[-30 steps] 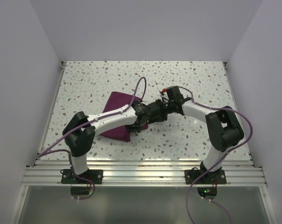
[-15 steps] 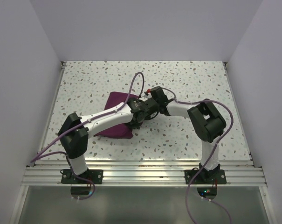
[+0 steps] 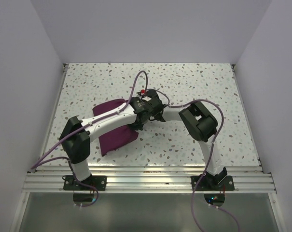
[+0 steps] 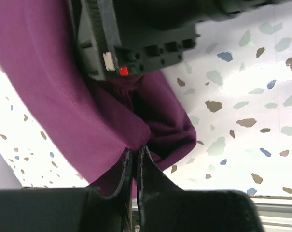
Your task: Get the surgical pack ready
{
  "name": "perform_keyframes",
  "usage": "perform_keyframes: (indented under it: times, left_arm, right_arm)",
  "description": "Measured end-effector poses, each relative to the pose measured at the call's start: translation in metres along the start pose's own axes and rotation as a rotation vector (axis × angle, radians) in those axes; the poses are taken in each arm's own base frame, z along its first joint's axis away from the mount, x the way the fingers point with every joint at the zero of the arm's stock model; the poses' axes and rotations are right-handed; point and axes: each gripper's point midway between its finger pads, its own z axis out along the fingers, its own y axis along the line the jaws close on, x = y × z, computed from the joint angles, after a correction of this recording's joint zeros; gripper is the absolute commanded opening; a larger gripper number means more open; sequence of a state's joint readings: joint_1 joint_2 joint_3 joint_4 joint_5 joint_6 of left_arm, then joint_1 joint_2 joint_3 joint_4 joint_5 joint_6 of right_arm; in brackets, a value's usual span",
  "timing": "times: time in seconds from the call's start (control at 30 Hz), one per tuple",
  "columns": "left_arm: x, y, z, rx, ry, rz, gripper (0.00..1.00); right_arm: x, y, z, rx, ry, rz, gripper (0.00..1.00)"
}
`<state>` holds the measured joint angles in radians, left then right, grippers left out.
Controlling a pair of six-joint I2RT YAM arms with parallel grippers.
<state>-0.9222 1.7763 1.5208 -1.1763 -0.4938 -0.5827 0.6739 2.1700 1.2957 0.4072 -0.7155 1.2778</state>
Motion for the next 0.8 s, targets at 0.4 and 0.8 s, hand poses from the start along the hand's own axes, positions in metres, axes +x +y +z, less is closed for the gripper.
perform_keyframes:
  times: [0.4,0.8]
  left_arm:
    - [-0.002,-0.016,0.008,0.057,-0.021,-0.019,0.19]
    - [-0.022,-0.005,-0.017,0.147,-0.105,-0.112,0.59]
  right_arm:
    - [-0.025,-0.008,0.012,-0.011,-0.04,-0.01,0.41]
    - [-0.059,-0.039,-0.061,0.144,-0.065,-0.053,0.53]
